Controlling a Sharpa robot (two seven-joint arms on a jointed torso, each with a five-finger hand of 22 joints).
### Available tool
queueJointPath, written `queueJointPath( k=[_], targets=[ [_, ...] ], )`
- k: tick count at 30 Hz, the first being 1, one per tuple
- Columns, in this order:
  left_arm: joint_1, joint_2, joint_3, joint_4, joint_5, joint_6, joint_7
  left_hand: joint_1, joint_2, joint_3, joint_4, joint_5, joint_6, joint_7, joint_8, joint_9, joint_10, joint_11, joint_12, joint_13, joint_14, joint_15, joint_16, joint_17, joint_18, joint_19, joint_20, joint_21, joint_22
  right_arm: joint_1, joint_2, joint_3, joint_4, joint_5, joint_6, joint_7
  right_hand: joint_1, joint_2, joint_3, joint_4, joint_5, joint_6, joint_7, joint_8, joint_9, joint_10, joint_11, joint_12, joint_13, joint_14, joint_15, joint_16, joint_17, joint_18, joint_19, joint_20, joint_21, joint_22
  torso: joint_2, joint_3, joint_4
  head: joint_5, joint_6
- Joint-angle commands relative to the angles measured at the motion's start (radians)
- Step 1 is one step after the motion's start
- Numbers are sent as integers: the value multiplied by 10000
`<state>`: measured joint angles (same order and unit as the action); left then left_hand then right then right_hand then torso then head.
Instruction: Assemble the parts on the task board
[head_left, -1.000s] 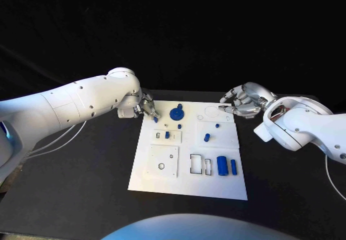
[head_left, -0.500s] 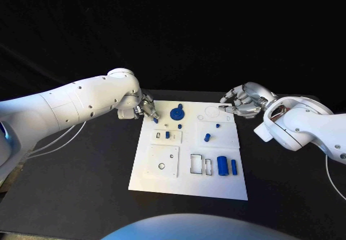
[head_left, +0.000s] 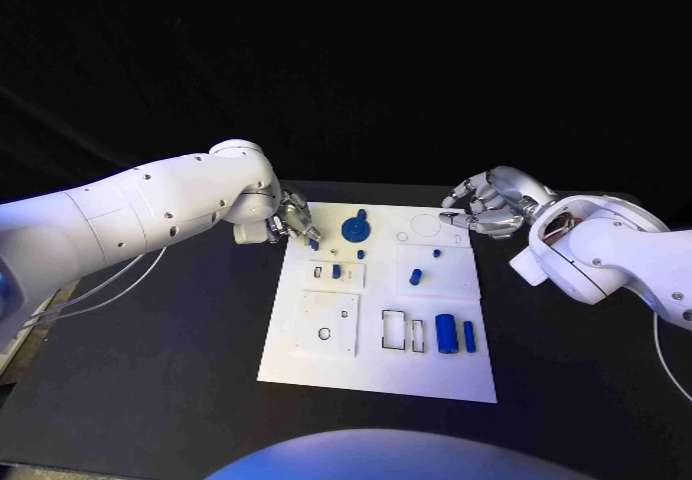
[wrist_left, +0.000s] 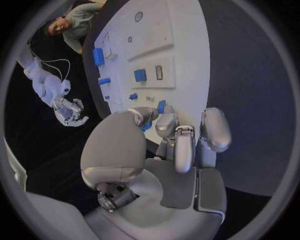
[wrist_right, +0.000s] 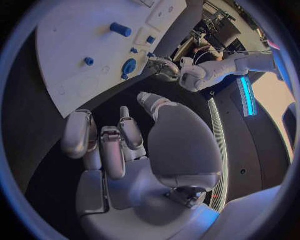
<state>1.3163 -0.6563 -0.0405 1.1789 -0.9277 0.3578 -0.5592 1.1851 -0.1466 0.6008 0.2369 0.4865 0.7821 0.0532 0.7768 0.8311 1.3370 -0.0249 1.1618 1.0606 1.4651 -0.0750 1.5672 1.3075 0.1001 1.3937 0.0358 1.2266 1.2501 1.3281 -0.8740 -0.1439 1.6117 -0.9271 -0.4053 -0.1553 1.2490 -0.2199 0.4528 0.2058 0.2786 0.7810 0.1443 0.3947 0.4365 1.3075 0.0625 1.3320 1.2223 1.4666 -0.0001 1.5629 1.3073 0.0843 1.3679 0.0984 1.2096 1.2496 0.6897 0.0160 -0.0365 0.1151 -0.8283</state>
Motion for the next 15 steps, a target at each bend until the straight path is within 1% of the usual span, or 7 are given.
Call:
queueJointPath(
  k=[1,2,3,6,8,9,15],
  targets=[
    [4,-189,11,354,357,-376,74,-127,-1,1801,-1858,87,117,-21,58,9,71,6,80,33,1057,-51,36,2633,-143,57,-48,55,25,-10,-1,-1,-10,-41,89,35,-53,6,-8,63,3,-90,13,33,11,-73,7,-33,-12,957,-83,-55,2321,113,-59,-8,-41,-8,-10,3,9,16,18],
    [4,-279,14,495,364,-425,70,-133,-3,1805,-1866,100,122,-22,60,12,72,4,80,32,1057,-52,36,2633,-143,55,-49,53,23,-12,-3,-2,-15,-40,88,35,-61,11,-8,73,3,-91,13,35,13,-78,8,-38,-18,956,-83,-56,2318,113,-60,-8,-45,-10,-6,-2,9,18,21],
    [5,-371,16,641,368,-470,65,-145,-8,1814,-1884,134,135,-26,64,17,79,0,85,38,1057,-56,36,2633,-145,60,-52,64,36,-13,-5,-2,-22,-39,87,35,-61,11,-8,73,3,-91,13,35,13,-78,8,-38,-18,956,-83,-56,2318,113,-60,-8,-45,-10,-13,0,17,18,21],
    [6,-623,26,1049,326,-615,56,-172,-20,1828,-1913,193,159,-32,71,27,105,-6,116,74,1057,-62,36,2633,-147,64,-57,72,49,-16,-7,-3,-44,-36,82,35,-61,11,-8,73,3,-91,13,35,13,-78,8,-38,-18,956,-83,-56,2318,113,-60,-8,-45,-10,-6,0,13,44,44],
    [7,-849,32,1421,253,-756,58,-193,-28,1840,-1931,238,178,-37,77,34,123,-12,135,96,1057,-66,36,2633,-149,70,-61,84,64,-21,-6,-4,-58,-33,81,37,-61,11,-8,73,3,-91,13,35,13,-78,8,-38,-18,956,-83,-56,2318,113,-60,-8,-45,-10,-22,1,25,54,48],
    [7,-935,33,1565,217,-809,61,-193,-28,1840,-1931,238,178,-37,77,34,123,-12,135,96,1057,-66,36,2633,-149,70,-61,84,64,-23,-6,-5,-61,-31,81,38,-61,11,-8,73,3,-91,13,35,13,-78,8,-38,-18,956,-83,-56,2318,113,-60,-8,-45,-10,-16,-2,17,60,58],
    [3,-1312,37,2219,-89,-1080,125,-233,-42,1884,-1966,318,231,-53,96,52,163,-25,178,147,1057,-76,36,2633,-153,79,-71,104,90,-39,-16,-8,-66,-25,80,43,-61,11,-8,73,3,-91,13,35,13,-78,8,-38,-18,956,-83,-56,2318,113,-60,-8,-45,-10,-18,-3,27,46,19]
  ],
)
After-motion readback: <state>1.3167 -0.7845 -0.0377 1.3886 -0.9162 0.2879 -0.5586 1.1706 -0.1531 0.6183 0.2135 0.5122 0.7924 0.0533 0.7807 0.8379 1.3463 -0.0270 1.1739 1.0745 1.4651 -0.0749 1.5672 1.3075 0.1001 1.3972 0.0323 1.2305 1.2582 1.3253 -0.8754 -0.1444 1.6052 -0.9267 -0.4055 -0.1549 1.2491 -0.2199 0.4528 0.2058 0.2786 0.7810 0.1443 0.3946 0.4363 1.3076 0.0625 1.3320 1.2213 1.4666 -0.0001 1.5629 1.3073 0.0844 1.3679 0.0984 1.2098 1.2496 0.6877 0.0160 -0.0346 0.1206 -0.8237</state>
